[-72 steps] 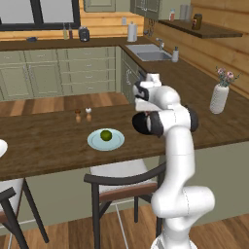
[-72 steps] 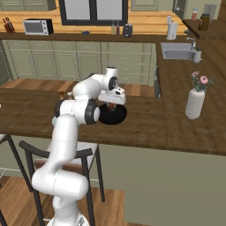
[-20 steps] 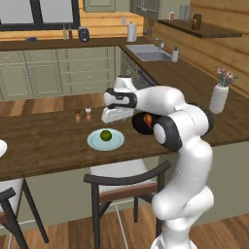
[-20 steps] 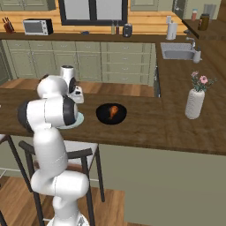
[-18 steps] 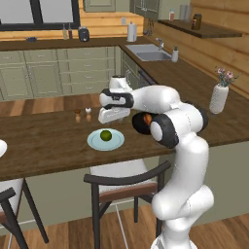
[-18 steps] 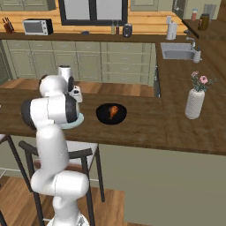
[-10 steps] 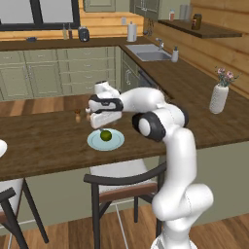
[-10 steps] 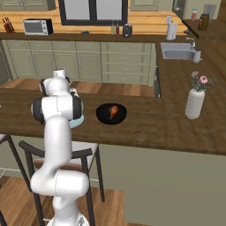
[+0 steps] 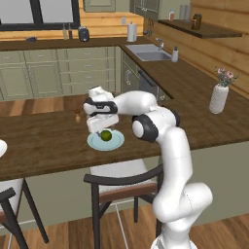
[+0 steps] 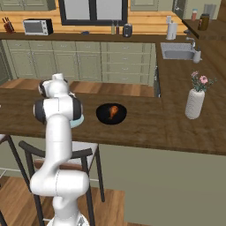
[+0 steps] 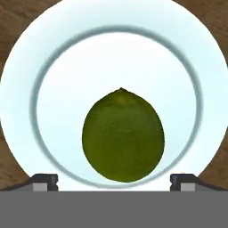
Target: Pick the chicken drumstick and lime from their plates and place them in the bowl. Then put the bowl in the fridge.
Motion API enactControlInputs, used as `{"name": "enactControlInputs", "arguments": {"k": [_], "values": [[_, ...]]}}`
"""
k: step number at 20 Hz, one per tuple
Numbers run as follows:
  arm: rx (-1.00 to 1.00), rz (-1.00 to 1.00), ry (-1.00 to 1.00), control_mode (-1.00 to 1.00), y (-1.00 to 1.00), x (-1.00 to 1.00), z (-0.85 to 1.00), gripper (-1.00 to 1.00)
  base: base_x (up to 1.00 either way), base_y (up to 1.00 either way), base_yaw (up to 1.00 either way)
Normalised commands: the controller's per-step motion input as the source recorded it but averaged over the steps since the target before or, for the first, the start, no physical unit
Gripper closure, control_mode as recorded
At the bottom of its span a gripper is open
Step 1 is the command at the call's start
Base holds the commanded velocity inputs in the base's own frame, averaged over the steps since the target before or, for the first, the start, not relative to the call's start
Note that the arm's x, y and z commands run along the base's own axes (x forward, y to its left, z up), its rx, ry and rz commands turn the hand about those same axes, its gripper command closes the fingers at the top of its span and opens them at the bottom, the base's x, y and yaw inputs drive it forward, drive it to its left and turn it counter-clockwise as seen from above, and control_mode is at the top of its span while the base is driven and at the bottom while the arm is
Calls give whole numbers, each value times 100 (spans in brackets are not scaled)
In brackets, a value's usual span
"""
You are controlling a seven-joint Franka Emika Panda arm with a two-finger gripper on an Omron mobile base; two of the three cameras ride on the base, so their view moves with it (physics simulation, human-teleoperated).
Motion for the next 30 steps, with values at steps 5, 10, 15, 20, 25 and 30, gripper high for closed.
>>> {"name": "enactControlInputs", "arguments": {"k": [5,10,15,20,25,30], "values": [[1,-1,3,-100,-5,-14,-44,-100,0,0,0],[1,0,0,-100,-1,44,-1,-100,0,0,0],[0,0,-2,-100,0,7,-7,-100,0,0,0],[0,0,-1,-100,0,0,-37,100,0,0,0],[1,-2,-6,-100,-5,-3,-11,100,0,0,0],[26,-5,-55,-100,-77,-67,34,100,0,0,0]]}}
